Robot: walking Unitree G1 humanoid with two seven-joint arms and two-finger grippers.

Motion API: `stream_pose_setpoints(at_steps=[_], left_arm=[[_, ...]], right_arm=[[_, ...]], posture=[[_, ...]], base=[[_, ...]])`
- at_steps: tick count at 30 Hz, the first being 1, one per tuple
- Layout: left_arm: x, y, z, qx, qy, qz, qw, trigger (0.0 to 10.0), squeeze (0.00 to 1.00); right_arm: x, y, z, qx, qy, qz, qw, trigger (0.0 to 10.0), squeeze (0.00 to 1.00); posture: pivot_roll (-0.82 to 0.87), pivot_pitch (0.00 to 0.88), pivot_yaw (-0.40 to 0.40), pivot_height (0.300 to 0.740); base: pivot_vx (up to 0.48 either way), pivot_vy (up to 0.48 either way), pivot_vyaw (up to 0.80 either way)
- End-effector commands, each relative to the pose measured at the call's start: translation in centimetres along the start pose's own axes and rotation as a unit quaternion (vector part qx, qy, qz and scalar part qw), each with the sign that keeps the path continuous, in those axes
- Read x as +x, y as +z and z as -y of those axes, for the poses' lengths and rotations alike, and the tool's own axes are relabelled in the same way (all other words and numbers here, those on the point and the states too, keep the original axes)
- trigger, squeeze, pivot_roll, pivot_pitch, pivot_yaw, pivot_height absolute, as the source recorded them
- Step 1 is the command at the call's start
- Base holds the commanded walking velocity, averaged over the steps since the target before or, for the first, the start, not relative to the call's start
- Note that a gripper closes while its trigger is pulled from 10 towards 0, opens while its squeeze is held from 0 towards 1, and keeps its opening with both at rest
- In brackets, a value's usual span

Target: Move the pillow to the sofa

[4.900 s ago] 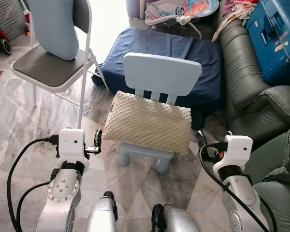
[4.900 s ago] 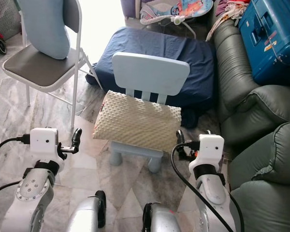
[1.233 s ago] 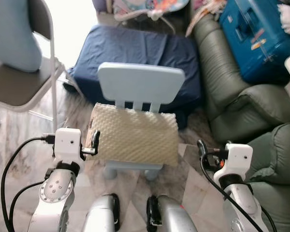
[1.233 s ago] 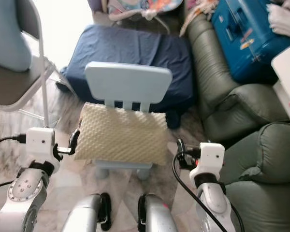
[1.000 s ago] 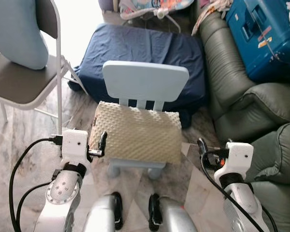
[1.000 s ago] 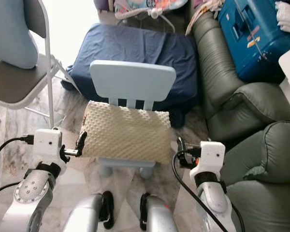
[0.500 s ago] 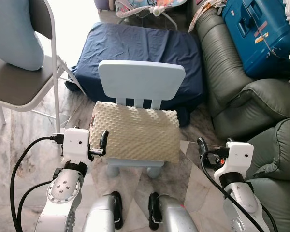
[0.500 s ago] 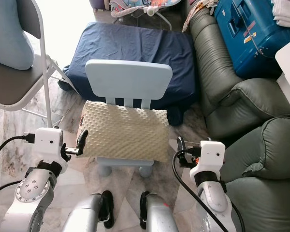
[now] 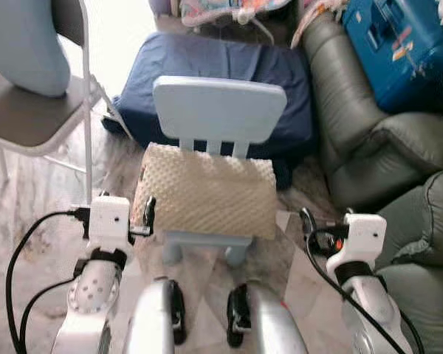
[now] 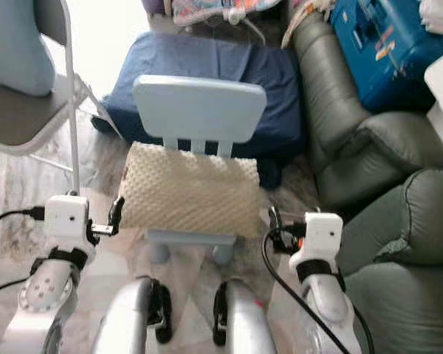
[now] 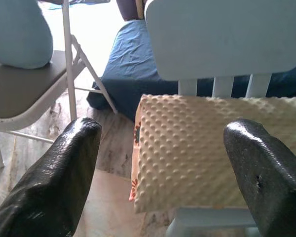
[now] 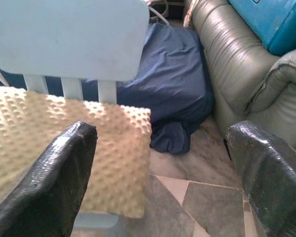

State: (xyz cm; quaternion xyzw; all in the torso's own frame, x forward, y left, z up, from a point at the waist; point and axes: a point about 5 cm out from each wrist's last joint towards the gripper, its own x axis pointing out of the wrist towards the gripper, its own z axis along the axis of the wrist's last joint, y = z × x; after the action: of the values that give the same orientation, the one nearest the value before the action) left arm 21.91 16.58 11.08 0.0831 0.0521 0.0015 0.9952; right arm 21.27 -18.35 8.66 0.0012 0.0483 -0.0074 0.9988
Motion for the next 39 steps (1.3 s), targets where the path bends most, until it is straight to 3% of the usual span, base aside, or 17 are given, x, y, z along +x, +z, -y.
stream_pose_setpoints(at_steps=[1,33,39], left_arm=[[-0.1,-0.2,0.1,0.002,0.003,-0.004,1.000,10.0,0.00],[-0.1,0.5,-0.3,0.004,0.011,0.008,1.000,10.0,0.00],[0.0,0.4,-0.2,0.006,0.010,0.007,1.000,10.0,0.00]], right_arm=[[-0.2,-0.4,0.3,-0.001,-0.003,-0.009,1.000,10.0,0.00],[0.5,0.2,-0.7,0.000,0.033,0.002,0.999,10.0,0.00],[0.5,0.1,-0.7,0.001,0.036,0.001,0.999,10.0,0.00]], posture=[[-0.01,0.240,-0.073,0.605],[-0.01,0.250,-0.084,0.595],[-0.01,0.248,-0.084,0.595]], base=[[0.000,0.000,0.00],[0.000,0.000,0.00],[0.284,0.000,0.00]])
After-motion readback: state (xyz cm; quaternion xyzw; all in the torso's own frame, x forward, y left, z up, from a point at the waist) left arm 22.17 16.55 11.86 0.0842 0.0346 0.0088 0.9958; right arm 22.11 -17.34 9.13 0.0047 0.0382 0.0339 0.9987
